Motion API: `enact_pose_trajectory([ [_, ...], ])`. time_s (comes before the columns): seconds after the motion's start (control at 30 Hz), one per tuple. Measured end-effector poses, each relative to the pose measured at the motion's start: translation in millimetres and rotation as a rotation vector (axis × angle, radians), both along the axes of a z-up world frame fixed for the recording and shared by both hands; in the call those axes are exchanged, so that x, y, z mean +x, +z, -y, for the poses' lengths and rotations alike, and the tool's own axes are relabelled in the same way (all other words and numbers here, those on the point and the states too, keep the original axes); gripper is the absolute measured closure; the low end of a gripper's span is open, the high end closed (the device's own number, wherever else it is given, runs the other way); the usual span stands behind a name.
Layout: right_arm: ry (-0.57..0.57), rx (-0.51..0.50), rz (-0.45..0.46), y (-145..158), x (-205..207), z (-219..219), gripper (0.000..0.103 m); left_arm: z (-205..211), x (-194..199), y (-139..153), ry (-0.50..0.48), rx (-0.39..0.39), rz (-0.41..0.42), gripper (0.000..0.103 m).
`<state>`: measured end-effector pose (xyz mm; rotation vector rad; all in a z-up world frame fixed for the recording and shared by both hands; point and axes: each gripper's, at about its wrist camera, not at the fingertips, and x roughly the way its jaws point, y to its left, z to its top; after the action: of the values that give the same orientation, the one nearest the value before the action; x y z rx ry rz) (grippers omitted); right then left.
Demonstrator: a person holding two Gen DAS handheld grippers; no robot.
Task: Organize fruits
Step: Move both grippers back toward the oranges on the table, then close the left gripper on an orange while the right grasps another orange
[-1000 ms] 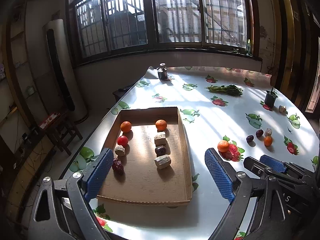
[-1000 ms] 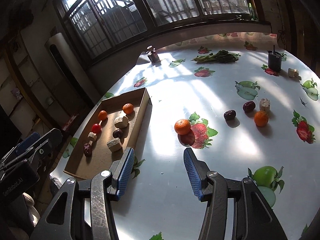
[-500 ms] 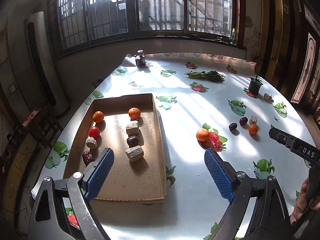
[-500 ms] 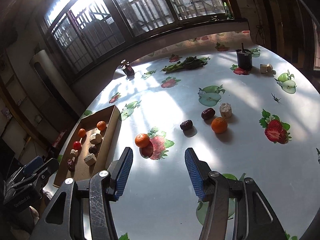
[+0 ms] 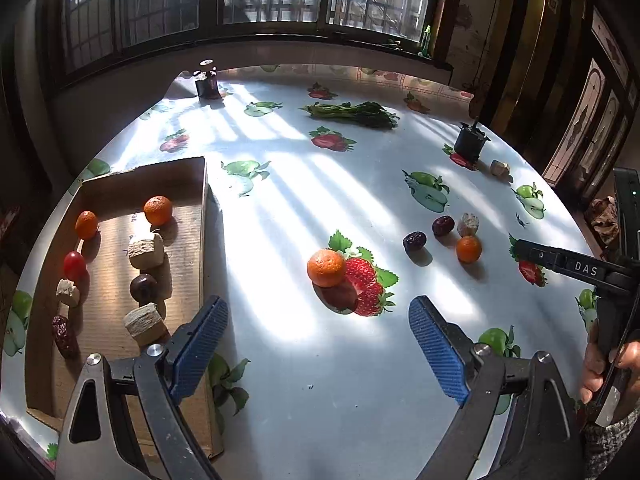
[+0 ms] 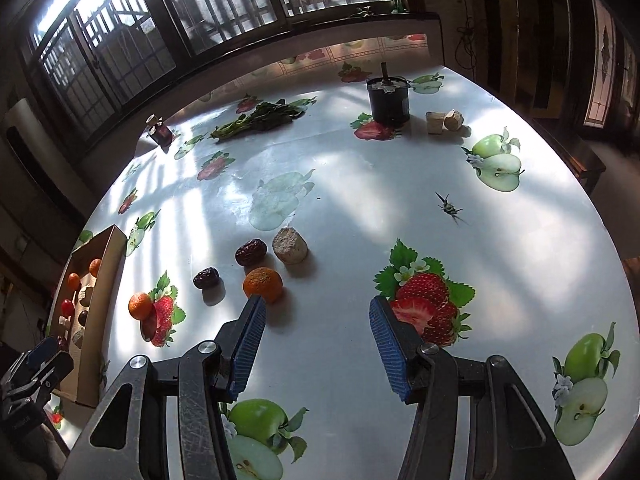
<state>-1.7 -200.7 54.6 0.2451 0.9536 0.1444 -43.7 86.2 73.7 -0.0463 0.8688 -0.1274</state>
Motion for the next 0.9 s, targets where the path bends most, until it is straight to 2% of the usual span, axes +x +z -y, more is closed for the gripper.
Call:
enact_pose_trajectory([
  [0.07,0.042,0.004,-0.015,-9,11,-14,0.045,8,18,-11,-0.009,0.028,-0.022,0.022],
  [0.13,0.077,-0.014,-0.014,-17,20,-28,0.045,13,35,-24,-0.010,0.050,-0.061,0.046],
  [0.2,0.100,-0.037,-0.009,-22,26,-37,0.045,14,50,-36,-0.015,0.031,-0.096,0.054],
  [0.5,0.127,-0.072,-0.007,-36,41,-51,0.046,21,73,-58,-0.049,-0.017,-0.133,0.053],
  [0.57,0.126,-0.069,-0.009,-38,42,-51,0.051,21,73,-59,-0.052,-0.021,-0.126,0.053],
  [0.6,0.125,-0.065,-0.011,-38,42,-51,0.054,21,73,-59,-0.051,-0.021,-0.125,0.055],
  [0.63,0.123,-0.063,-0.007,-39,42,-51,0.054,21,72,-59,-0.045,-0.014,-0.119,0.066],
  [0.67,0.123,-0.063,-0.002,-39,42,-51,0.055,20,72,-59,-0.037,-0.001,-0.114,0.072],
  [0.73,0.123,-0.067,0.003,-39,41,-52,0.064,18,71,-59,-0.034,-0.014,-0.112,0.072],
  [0.9,0.119,-0.065,0.013,-39,40,-52,0.068,14,61,-52,-0.019,-0.032,-0.103,0.072],
])
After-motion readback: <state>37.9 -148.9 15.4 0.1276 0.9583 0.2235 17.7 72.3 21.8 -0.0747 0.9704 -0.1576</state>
